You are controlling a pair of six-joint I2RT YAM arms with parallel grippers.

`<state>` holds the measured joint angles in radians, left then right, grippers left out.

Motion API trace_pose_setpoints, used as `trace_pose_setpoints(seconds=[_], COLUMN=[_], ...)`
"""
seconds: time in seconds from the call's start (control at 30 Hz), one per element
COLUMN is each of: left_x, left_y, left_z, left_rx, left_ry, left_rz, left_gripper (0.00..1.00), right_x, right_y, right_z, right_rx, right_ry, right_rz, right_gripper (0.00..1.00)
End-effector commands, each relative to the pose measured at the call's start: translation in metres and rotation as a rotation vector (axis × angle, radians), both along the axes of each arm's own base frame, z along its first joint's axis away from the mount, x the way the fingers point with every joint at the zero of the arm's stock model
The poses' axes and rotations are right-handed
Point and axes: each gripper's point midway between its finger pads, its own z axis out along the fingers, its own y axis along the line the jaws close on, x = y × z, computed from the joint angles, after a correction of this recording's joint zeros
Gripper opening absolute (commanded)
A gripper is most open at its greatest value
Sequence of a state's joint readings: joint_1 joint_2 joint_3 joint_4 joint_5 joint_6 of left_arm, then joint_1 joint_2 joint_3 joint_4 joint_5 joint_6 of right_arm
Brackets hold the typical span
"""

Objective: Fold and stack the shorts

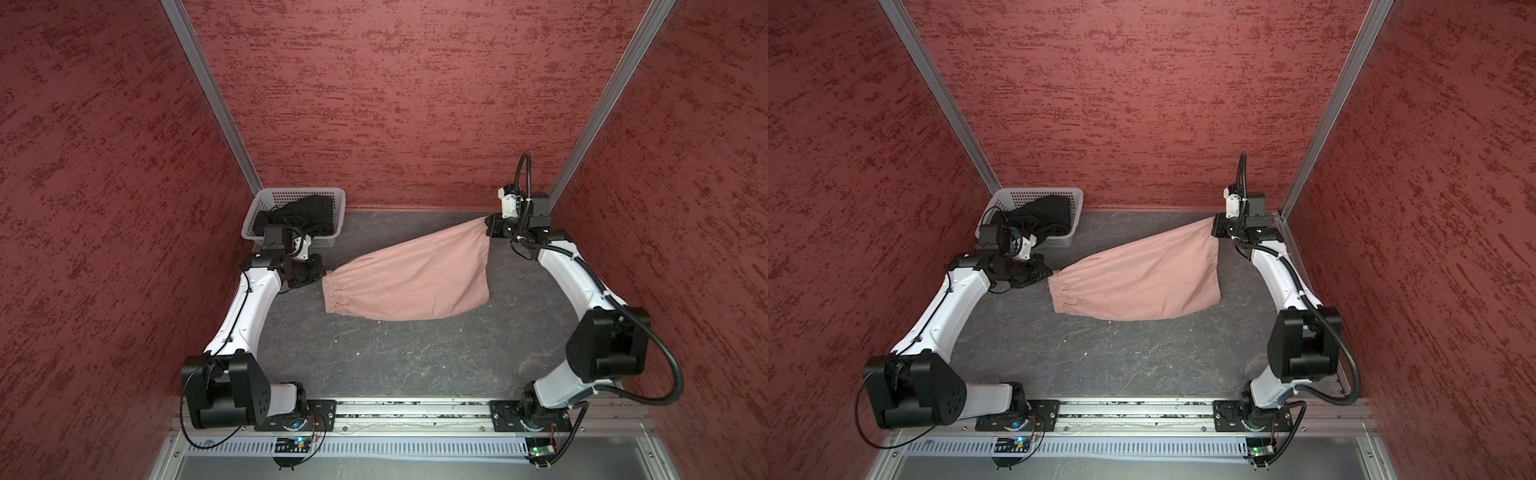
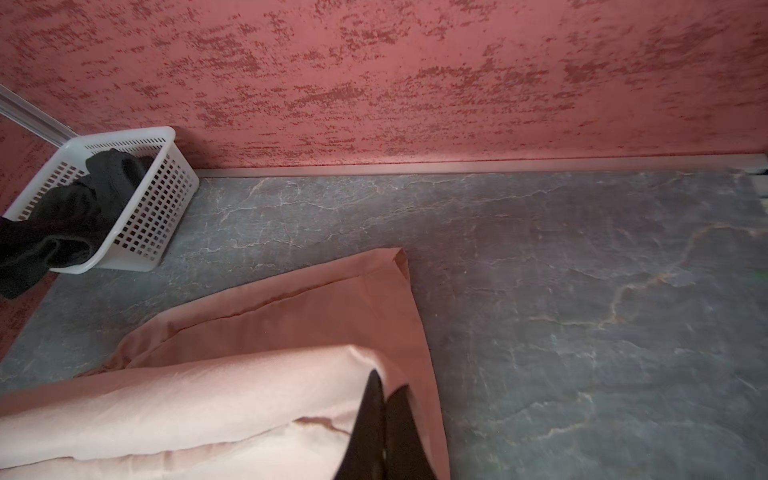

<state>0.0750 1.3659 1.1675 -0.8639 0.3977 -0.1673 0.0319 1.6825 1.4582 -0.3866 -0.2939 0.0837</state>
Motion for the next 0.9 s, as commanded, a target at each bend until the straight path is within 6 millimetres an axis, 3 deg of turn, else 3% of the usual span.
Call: trace_pose_setpoints(seconds=[0.0,0.27,0.43,0.53,0.57,0.6,0.63,0.67,0.73,0.8,0.87], left_x=[0.018,0.040,0.043,0.050,0.052,0.056,0.058,0.060,0.066,0.074,0.081], left_y=[0.021,0.036,0.053,0.059,0.061,0.060,0.061,0.062,0.065,0.063,0.063], left_z=[-0.003,-0.036,-0.063,-0.078,-0.084,-0.087,-0.090,-0.092,-0.088,-0.072,-0.048], left_rx=[0.057,0.093,0.120,0.118,0.118,0.115,0.116,0.117,0.100,0.078,0.067], left_ry=[-0.018,0.038,0.089,0.084,0.087,0.082,0.080,0.081,0.071,0.027,-0.028], left_rz=[0.047,0.097,0.140,0.154,0.155,0.144,0.139,0.142,0.151,0.148,0.154], left_gripper=[0.00,0.00,0.00,0.00,0.09,0.45,0.98,0.99,0.99,0.99,0.99], right_x=[0.035,0.093,0.115,0.122,0.123,0.124,0.124,0.124,0.123,0.118,0.107], right_y=[-0.006,0.007,0.009,0.010,0.011,0.011,0.010,0.010,0.011,0.014,0.017], right_z=[0.003,-0.063,-0.101,-0.116,-0.122,-0.125,-0.129,-0.131,-0.131,-0.122,-0.111], right_rx=[-0.043,-0.079,-0.089,-0.079,-0.076,-0.074,-0.073,-0.074,-0.068,-0.063,-0.045], right_ry=[-0.045,0.068,0.135,0.146,0.152,0.155,0.162,0.166,0.168,0.160,0.145], right_rz=[-0.006,0.025,0.019,0.013,0.012,0.010,0.008,0.005,0.010,0.018,0.032], right_gripper=[0.00,0.00,0.00,0.14,0.18,0.26,0.35,0.44,0.47,0.51,0.61])
